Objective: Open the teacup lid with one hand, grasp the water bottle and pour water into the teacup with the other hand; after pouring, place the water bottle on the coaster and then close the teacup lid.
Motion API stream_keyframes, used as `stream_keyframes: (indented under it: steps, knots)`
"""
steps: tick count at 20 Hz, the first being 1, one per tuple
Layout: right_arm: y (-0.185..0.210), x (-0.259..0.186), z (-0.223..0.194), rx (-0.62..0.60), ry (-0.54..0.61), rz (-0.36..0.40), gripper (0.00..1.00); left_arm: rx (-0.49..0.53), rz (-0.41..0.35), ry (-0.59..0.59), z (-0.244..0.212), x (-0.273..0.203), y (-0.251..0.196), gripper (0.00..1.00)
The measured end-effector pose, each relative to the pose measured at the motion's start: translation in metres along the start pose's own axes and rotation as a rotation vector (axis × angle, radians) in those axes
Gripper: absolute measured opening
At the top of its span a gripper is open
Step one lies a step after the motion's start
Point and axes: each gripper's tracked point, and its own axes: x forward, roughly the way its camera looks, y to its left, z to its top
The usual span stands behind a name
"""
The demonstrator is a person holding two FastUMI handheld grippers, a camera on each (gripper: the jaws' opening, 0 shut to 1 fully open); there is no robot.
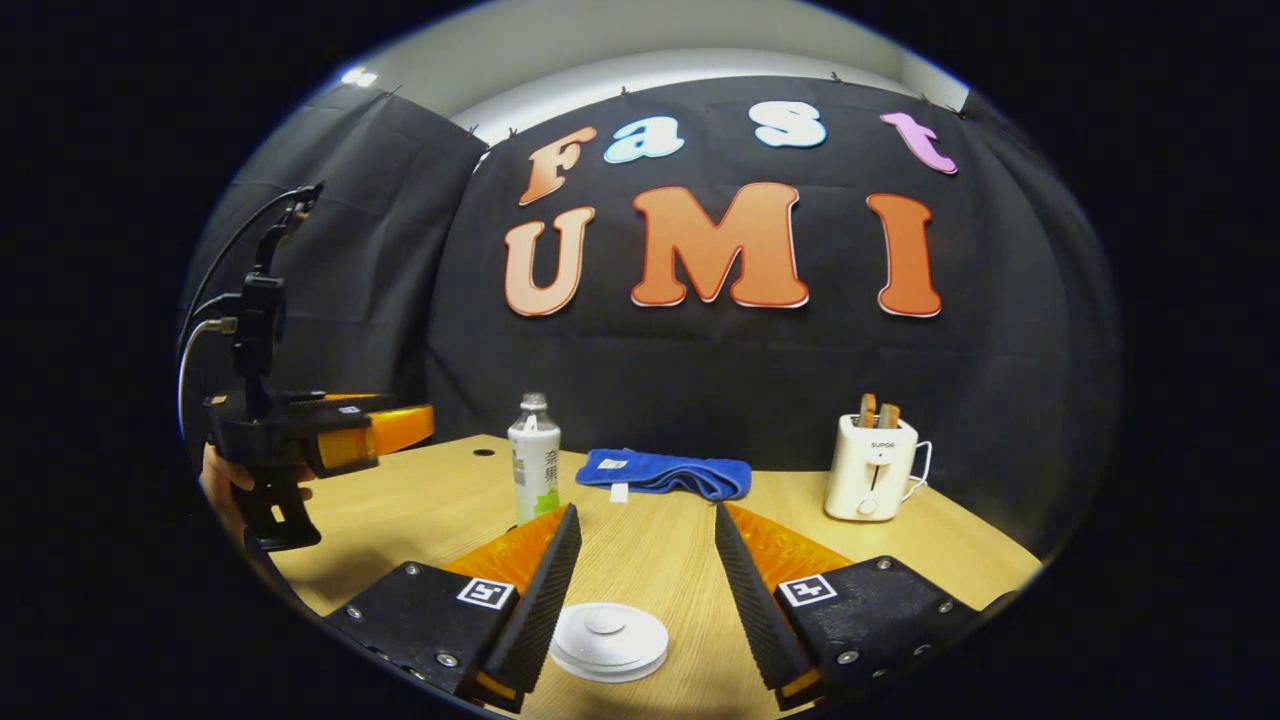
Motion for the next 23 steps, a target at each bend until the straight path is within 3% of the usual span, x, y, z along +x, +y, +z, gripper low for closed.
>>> stream_keyframes:
  steps: [3, 4, 11, 23]
  knots:
    - [-0.011, -0.003, 0.018, -0.018, -0.04, -0.042, 0.77, -0.012, 0.018, -0.039, 0.012, -0.009, 0.009, 0.95]
    - [-0.014, -0.004, 0.022, -0.019, -0.051, -0.053, 0.81, -0.011, 0.027, -0.05, 0.014, -0.01, 0.012, 0.95]
    - [-0.021, -0.012, 0.042, -0.023, -0.089, -0.1, 0.83, 0.027, 0.079, -0.114, 0.035, -0.035, 0.031, 0.95]
    - [-0.025, -0.035, 0.073, -0.032, -0.137, -0.135, 0.87, -0.012, 0.056, -0.108, 0.053, -0.057, 0.026, 0.97]
